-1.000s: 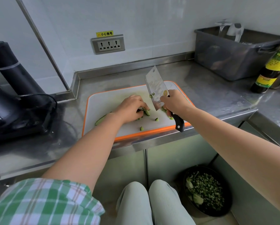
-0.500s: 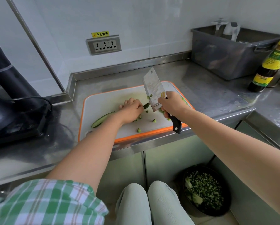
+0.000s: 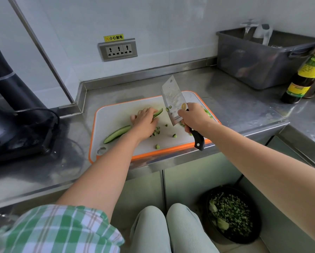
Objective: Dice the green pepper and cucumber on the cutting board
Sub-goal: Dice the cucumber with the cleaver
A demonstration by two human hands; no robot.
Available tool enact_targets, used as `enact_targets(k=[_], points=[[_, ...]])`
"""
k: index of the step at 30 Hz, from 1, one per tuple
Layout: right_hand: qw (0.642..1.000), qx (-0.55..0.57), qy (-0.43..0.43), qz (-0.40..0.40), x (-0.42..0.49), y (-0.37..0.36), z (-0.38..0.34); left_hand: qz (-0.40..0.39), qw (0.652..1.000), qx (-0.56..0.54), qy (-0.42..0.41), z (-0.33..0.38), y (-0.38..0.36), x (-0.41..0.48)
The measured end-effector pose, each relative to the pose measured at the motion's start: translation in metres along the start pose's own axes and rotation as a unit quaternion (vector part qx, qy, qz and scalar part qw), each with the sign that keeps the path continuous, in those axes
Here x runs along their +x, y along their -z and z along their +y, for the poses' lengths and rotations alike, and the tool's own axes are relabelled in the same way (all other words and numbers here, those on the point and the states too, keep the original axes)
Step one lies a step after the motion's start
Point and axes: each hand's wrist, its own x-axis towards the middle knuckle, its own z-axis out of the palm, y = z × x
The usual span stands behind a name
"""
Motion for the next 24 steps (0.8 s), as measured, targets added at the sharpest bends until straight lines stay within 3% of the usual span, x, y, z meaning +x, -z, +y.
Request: enact_targets(k=[9,17,24], points=[[1.0,-0.006,-0.001,-0.012,-0.008,-0.003,-0.007,0.098,0.994,-0.003,0.038,0.002,0.01,-0.007],[1.0,0.009,-0.007,-0.017,-0.013,-0.003,-0.007,0.088,0.995,0.026,0.034,0.001,0.015,-0.016],[0.997,0.028,-0.016,-0.067,-0.033,-0.016,-0.019,0.198,0.97,-0.051,0.131,-0.017,0.034,-0.033]])
